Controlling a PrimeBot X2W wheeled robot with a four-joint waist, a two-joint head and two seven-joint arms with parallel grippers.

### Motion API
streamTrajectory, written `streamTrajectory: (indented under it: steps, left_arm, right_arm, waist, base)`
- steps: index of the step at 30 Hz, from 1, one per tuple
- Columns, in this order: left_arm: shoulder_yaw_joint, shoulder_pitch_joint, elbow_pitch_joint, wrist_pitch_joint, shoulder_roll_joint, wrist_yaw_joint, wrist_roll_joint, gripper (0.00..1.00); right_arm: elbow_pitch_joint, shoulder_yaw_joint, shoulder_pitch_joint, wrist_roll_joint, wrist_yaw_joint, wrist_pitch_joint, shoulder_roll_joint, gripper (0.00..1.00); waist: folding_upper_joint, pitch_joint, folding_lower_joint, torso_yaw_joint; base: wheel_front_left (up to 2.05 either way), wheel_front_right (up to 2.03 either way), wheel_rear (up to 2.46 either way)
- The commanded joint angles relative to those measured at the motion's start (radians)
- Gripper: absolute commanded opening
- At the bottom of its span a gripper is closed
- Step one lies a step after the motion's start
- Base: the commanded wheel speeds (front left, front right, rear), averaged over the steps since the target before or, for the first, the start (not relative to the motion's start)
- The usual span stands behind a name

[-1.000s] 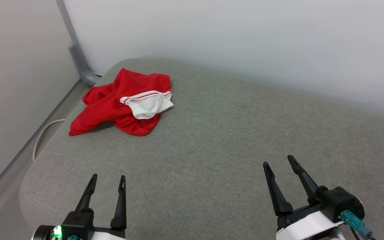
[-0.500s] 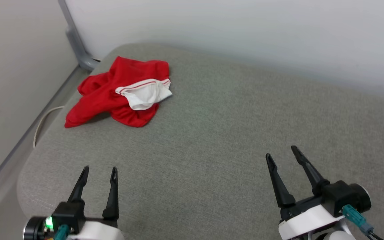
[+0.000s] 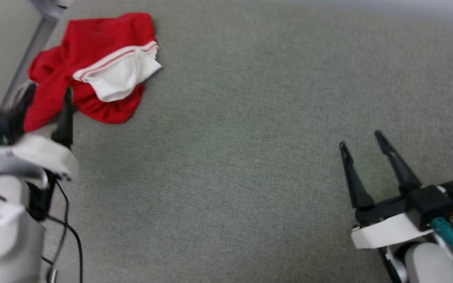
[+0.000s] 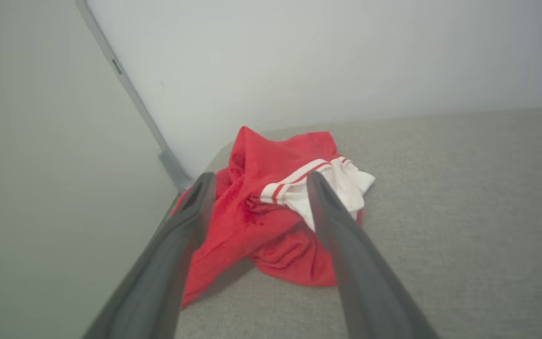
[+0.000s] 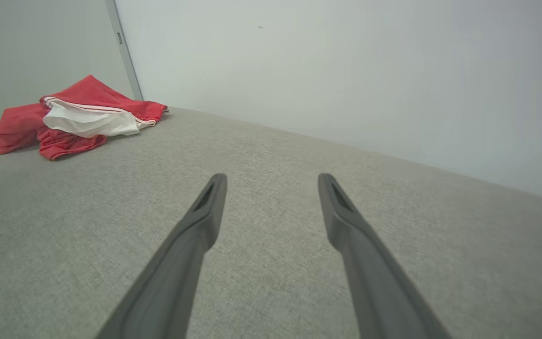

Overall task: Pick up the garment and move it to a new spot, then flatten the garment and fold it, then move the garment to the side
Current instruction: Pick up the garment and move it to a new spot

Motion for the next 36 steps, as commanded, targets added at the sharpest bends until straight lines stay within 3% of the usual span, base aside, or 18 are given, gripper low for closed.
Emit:
streamTrajectory:
  steps: [1,7,9,11,17,22,23,24,25,36]
  left_arm:
    - [-0.045,-0.08,0.038,0.043,0.054,-0.001,-0.045,1.0]
    - [-0.216,-0.289,0.139,0.223,0.23,-0.002,-0.252,1.0]
    - [-0.245,-0.311,0.152,0.25,0.254,-0.001,-0.282,1.0]
    - [-0.332,-0.37,0.194,0.329,0.321,-0.001,-0.369,1.0]
    - [-0.471,-0.427,0.244,0.474,0.394,-0.001,-0.52,1.0]
    - [-0.553,-0.429,0.265,0.519,0.406,-0.002,-0.599,1.0]
    - [-0.571,-0.425,0.268,0.523,0.403,-0.002,-0.62,0.56]
    - [-0.588,-0.421,0.269,0.521,0.401,-0.002,-0.636,0.39]
    - [-0.603,-0.421,0.271,0.516,0.401,-0.003,-0.651,0.0]
    - [-0.64,-0.469,0.318,0.212,0.455,-0.001,-0.709,0.0]
  right_arm:
    - [-0.019,-0.015,-0.03,-0.007,-0.001,-0.002,-0.014,1.0]
    - [-0.075,-0.06,-0.058,-0.024,-0.001,-0.002,-0.031,1.0]
    - [-0.082,-0.067,-0.058,-0.026,-0.001,-0.002,-0.032,1.0]
    - [-0.098,-0.076,-0.061,-0.029,-0.001,-0.002,-0.032,1.0]
    - [-0.112,-0.077,-0.06,-0.039,-0.001,-0.002,-0.036,1.0]
    - [-0.117,-0.085,-0.055,-0.044,-0.001,-0.002,-0.033,1.0]
    - [-0.118,-0.086,-0.053,-0.047,-0.001,-0.002,-0.032,1.0]
    - [-0.118,-0.087,-0.05,-0.048,-0.001,-0.002,-0.03,1.0]
    - [-0.116,-0.087,-0.049,-0.049,-0.001,-0.002,-0.029,1.0]
    - [-0.073,-0.068,-0.045,-0.036,-0.001,-0.002,-0.02,1.0]
  waist:
    - [0.0,0.093,-0.0002,-0.048]
    - [0.0,0.192,-0.0002,-0.088]
    - [0.0,0.206,-0.0002,-0.094]
    - [0.0,0.241,-0.0002,-0.111]
    - [0.0,0.278,-0.0002,-0.13]
    - [0.0,0.287,-0.0002,-0.132]
    - [0.0,0.288,-0.0002,-0.131]
    - [0.0,0.287,-0.0002,-0.13]
    - [0.0,0.285,-0.0002,-0.129]
    - [0.0,0.149,-0.0002,-0.113]
  base:
    - [0.0,0.0,0.0]
    - [0.0,0.0,0.0]
    - [0.0,0.0,0.0]
    - [0.0,0.0,0.0]
    - [0.0,0.0,0.0]
    - [0.0,0.0,0.0]
    - [0.0,0.0,0.0]
    - [0.0,0.0,0.0]
    - [0.0,0.0,0.0]
    - [0.0,0.0,0.0]
